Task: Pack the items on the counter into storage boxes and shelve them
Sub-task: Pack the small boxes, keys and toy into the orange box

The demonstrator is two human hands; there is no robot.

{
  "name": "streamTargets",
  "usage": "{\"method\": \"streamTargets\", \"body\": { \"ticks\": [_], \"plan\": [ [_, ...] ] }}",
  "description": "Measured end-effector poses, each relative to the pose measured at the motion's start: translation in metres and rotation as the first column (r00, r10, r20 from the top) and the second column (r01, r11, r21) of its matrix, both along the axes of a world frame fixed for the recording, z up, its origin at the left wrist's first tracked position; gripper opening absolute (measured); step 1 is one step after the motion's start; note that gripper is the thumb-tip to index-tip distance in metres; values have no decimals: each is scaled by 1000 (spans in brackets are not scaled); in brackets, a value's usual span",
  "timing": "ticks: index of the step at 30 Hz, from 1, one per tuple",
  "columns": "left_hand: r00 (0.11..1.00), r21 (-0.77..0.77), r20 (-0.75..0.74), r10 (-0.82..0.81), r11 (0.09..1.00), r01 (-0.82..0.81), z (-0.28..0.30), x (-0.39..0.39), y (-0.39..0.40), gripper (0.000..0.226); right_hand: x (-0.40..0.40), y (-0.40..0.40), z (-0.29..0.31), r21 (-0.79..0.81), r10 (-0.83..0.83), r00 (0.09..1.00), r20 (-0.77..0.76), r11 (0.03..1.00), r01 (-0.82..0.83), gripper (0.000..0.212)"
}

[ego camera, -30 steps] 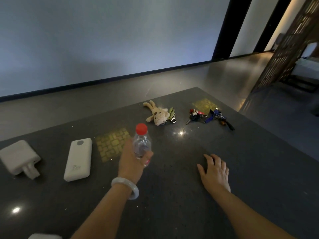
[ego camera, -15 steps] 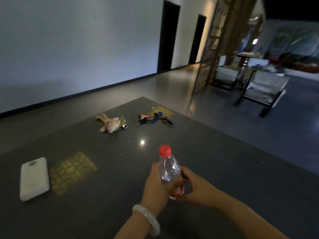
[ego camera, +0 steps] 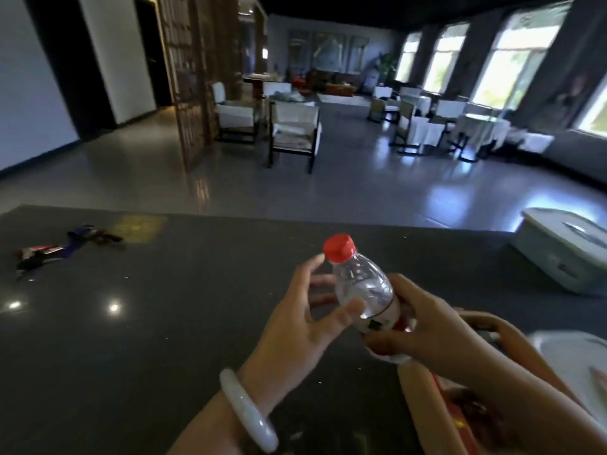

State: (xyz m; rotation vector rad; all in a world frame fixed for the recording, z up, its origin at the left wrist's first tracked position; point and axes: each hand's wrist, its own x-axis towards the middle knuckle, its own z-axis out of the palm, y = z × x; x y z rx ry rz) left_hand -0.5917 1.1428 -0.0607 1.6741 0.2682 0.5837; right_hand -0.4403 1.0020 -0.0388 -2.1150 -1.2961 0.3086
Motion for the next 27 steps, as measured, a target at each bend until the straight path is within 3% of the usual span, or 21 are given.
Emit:
{"method": "streamTargets", "body": {
  "ticks": [2, 7, 13, 17, 23, 27],
  "plan": [
    [1000, 78, -3, -19, 997, 19, 9, 13, -24, 84, 18, -47, 6, -70, -50, 997, 50, 996, 54, 65],
    [995, 171, -11, -97, 980, 97, 17, 44, -88, 69, 50, -141, 3, -188, -76, 997, -3, 979, 74, 78],
    [970, 283, -180, -164, 936, 210, 2, 71, -162, 40, 75, -220, -21, -338, -29, 996, -85, 941, -1, 75],
    [938, 323, -324, -119, 919, 228, -15, 73, -187, 18, 82, -243, -34, -422, 44, 988, -147, 901, -103, 73],
    [847, 450, -532, -9, 844, 292, -33, 61, -197, 24, 86, -247, -51, -450, 149, 977, -151, 870, -202, 62],
    [775, 449, -632, -25, 803, 392, -41, 59, -202, 25, 86, -241, -69, -511, 253, 962, -103, 816, -269, 46]
  ]
}}
